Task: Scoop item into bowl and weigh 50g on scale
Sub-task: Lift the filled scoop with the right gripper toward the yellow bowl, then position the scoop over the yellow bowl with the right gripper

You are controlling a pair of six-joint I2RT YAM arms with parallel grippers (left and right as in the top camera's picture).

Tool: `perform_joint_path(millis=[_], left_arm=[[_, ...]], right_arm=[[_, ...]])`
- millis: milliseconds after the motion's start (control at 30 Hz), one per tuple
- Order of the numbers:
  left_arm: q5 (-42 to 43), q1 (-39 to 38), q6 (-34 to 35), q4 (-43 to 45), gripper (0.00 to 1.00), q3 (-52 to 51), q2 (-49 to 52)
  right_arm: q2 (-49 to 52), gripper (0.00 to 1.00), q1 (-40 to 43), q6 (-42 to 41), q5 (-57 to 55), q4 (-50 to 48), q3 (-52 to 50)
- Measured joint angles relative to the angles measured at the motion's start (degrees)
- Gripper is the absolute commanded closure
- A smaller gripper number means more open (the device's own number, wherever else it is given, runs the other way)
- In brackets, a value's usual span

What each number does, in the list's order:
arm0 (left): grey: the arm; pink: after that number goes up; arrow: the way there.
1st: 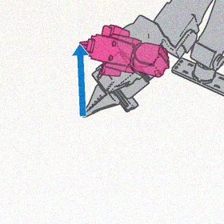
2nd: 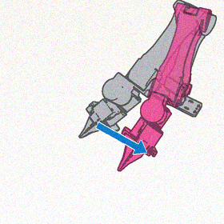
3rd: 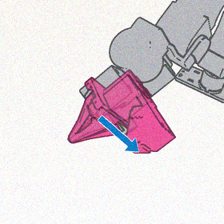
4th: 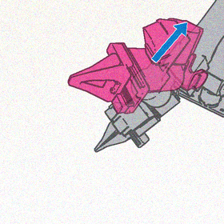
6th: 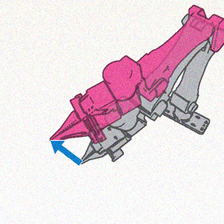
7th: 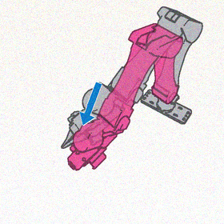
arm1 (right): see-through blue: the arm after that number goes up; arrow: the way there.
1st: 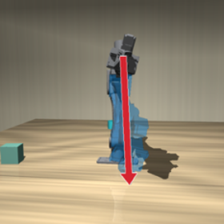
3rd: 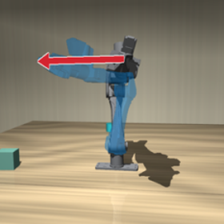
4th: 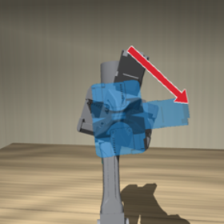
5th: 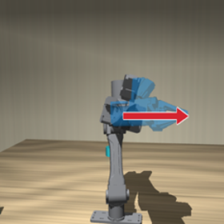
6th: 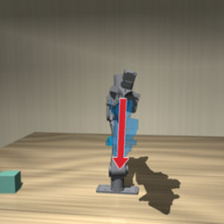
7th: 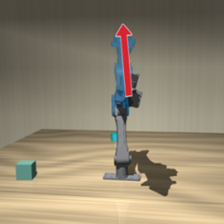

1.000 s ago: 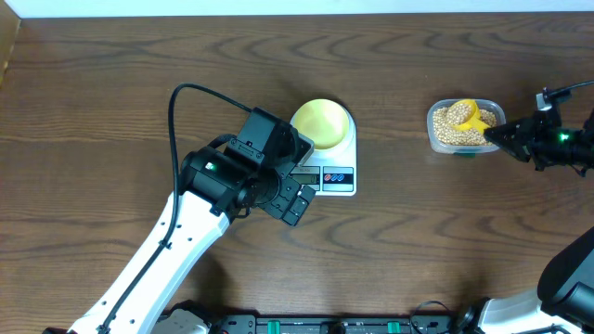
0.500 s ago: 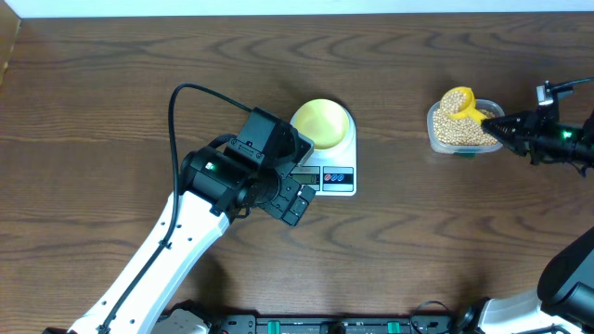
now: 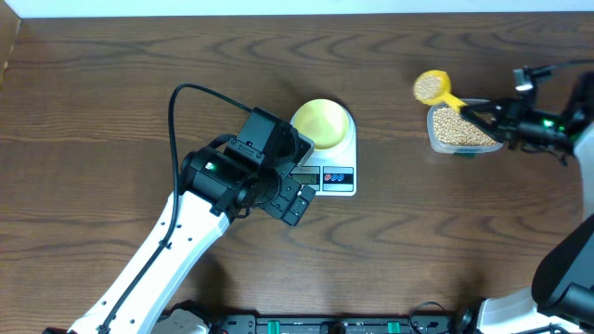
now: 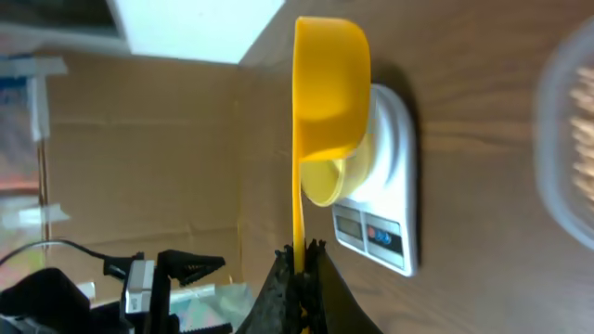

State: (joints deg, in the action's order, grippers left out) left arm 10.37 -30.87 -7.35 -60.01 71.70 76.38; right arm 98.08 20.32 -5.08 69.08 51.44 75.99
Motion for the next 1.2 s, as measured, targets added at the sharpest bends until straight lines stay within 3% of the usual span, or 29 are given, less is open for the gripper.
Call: perform_joint_path(millis=[433,1200], left_arm=[[0.00,0.00,0.00,0.02,0.02,0.00,0.00],[0.00,0.00,0.00,0.02,0.02,0.00,0.00]], right_arm=[[0.00,0.99,-11.61,-12.20,2.58,-10.69,-0.02],[0.00,0.99,-24.00,-16.28,-0.90,-13.29,-0.02]])
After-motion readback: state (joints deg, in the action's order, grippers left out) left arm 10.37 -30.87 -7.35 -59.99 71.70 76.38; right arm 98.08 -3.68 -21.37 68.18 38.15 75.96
